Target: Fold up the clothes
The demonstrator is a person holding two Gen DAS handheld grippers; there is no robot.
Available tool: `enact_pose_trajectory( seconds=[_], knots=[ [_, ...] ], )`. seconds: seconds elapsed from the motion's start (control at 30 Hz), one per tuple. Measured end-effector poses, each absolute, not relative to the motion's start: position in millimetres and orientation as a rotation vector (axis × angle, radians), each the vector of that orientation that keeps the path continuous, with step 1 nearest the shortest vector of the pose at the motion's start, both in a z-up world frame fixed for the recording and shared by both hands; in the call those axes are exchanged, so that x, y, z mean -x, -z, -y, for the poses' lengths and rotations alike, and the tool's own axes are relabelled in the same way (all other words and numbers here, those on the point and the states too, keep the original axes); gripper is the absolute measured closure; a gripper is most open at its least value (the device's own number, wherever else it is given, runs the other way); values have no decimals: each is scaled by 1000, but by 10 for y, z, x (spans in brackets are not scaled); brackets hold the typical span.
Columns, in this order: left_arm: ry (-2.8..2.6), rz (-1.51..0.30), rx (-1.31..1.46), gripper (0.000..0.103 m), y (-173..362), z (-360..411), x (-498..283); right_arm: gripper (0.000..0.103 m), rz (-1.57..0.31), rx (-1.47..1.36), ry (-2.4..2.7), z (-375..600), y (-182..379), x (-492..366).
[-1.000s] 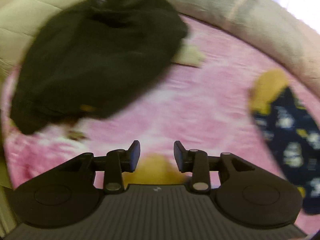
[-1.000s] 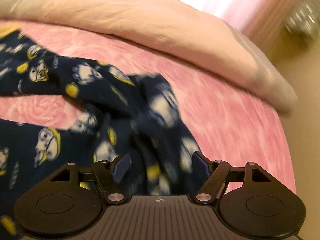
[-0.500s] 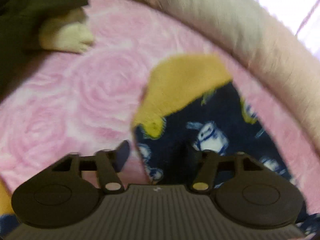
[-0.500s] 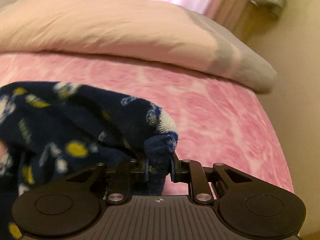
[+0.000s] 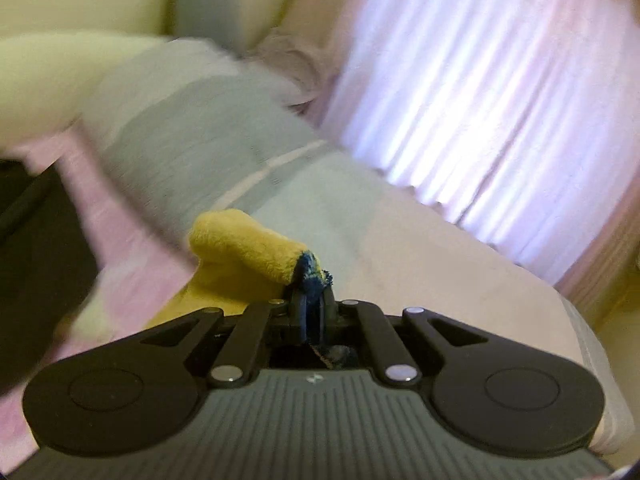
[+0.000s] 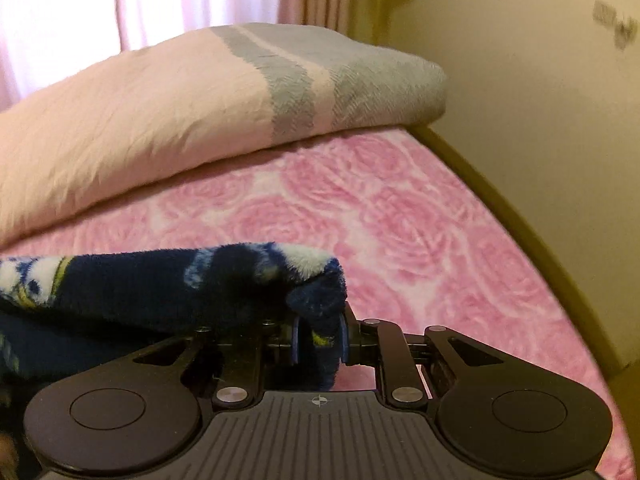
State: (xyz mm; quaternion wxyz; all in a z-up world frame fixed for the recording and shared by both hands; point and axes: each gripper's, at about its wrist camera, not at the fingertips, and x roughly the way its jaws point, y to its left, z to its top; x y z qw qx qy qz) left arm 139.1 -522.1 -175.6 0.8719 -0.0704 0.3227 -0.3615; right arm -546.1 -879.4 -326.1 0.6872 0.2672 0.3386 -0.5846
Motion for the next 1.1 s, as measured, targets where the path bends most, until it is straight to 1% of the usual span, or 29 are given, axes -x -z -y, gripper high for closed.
enact_pose_trajectory(
  seconds=[0.03, 0.07, 0.1, 0.13, 0.23, 0.3, 0.33, 0.37, 0.43, 0.5, 0.57, 0.63, 0.67, 0.73, 0.77, 0.8, 0.83, 0.87, 0.93, 1.1],
  knots=[
    [755, -687, 116, 90, 1873, 5470, -1470, 86, -751, -636, 1318, 8876, 3295, 5464],
    [751, -708, 81, 86, 2040, 5740, -1550, 86, -744, -673, 1326, 8957, 3330, 5467],
    [747, -728, 47, 84, 2207, 6010, -1630, 86, -736, -711, 1335, 9039, 3364, 5470],
    [732, -770, 2, 74, 2426, 6256, -1701, 86, -748, -759, 1357, 9154, 3469, 5433],
    [649, -884, -144, 73, 3033, 6582, -1753, 85, -803, -914, 1361, 9383, 3831, 5375],
    [611, -899, -191, 71, 3295, 6524, -1727, 41, -795, -923, 1348, 9369, 3915, 5370],
    [601, -902, -204, 67, 3399, 6441, -1715, 36, -788, -909, 1350, 9330, 3931, 5375],
    [580, -917, -204, 64, 3487, 6338, -1726, 35, -786, -878, 1350, 9271, 3925, 5394],
    [536, -969, -172, 63, 3642, 6121, -1789, 35, -787, -842, 1347, 9172, 3926, 5434],
    [511, -1037, -87, 63, 3779, 5895, -1886, 35, -765, -875, 1322, 9093, 3974, 5517],
    [491, -1057, -10, 61, 3860, 5774, -1947, 35, -763, -902, 1331, 9022, 4018, 5573],
    [495, -1072, 59, 53, 3966, 5734, -1993, 35, -767, -913, 1344, 9004, 4071, 5571],
    [501, -1086, 90, 52, 4033, 5755, -2016, 35, -771, -916, 1354, 8990, 4081, 5557],
    [509, -1115, 154, 52, 4147, 5825, -2068, 35, -777, -922, 1374, 8957, 4093, 5519],
    [512, -1130, 175, 55, 4205, 5867, -2073, 35, -775, -923, 1380, 8941, 4095, 5503],
    [510, -1141, 178, 63, 4269, 5909, -2064, 35, -773, -922, 1385, 8929, 4094, 5483],
    [510, -1134, 160, 81, 4297, 5940, -2053, 35, -772, -922, 1391, 8917, 4093, 5463],
    [513, -1118, 134, 87, 4304, 5965, -2042, 35, -777, -919, 1393, 8907, 4093, 5448],
    [581, -1035, 64, 90, 4187, 5935, -1973, 35, -788, -912, 1397, 8886, 4093, 5418],
    [676, -811, -117, 89, 3649, 5510, -1896, 35, -796, -894, 1406, 8852, 4060, 5411]
  ],
)
